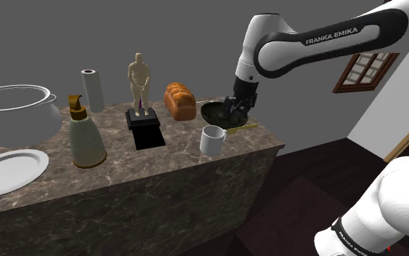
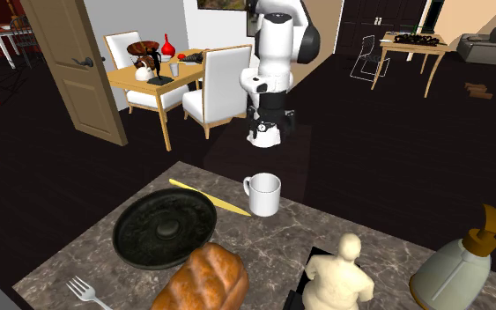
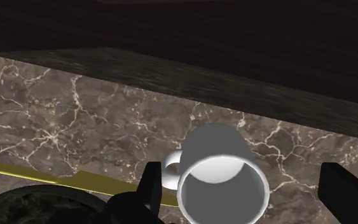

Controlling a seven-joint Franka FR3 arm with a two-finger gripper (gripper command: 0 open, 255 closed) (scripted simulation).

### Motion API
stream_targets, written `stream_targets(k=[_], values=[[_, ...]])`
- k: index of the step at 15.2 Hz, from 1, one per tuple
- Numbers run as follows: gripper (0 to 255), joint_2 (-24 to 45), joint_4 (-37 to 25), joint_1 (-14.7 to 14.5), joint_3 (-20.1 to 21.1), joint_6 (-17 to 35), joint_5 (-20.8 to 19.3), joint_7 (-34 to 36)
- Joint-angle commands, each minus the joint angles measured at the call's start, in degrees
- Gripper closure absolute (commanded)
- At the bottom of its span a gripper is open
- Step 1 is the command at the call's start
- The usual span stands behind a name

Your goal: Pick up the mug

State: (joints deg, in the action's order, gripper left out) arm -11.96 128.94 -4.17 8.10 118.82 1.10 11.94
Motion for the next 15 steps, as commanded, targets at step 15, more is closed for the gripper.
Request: stream_targets(k=[15], values=[[0, 23.82, -10.04, -1.94, 1.91, 12.98, -4.31, 3.77]])
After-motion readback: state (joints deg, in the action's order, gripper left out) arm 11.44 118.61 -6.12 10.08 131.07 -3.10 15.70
